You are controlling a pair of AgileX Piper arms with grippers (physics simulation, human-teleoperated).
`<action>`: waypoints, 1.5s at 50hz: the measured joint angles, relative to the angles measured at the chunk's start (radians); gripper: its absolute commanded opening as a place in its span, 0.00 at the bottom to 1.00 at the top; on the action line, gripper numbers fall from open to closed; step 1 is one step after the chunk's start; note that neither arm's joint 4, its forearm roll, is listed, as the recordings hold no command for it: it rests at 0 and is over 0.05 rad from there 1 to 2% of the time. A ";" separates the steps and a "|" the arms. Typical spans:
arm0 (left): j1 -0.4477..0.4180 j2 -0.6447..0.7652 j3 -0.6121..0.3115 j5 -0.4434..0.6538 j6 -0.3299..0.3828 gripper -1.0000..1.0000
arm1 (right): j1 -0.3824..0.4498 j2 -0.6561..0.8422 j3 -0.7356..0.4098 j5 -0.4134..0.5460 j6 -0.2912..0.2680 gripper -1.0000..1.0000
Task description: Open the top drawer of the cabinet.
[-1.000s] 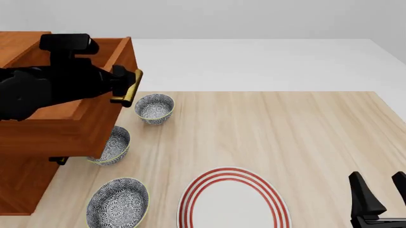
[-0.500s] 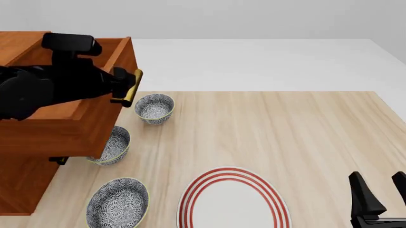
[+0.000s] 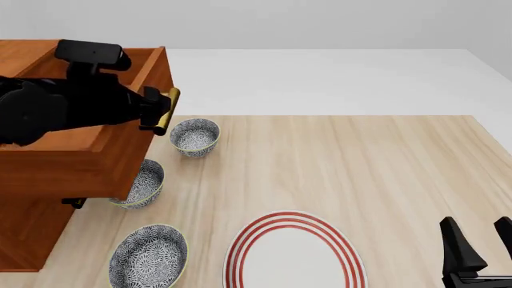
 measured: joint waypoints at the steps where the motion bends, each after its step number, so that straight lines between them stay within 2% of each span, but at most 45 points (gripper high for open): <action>1: 0.002 0.000 -0.001 0.003 -0.001 1.00 | 0.000 0.000 0.000 0.000 0.000 1.00; 38: 0.005 -0.009 -0.057 0.097 0.027 1.00 | 0.000 0.000 0.000 0.000 0.000 1.00; 60: -0.026 -0.050 -0.135 0.121 0.101 1.00 | 0.000 0.000 0.000 0.000 0.000 1.00; 75: -0.037 -0.066 -0.156 0.129 0.120 1.00 | 0.000 0.000 0.000 0.000 0.000 1.00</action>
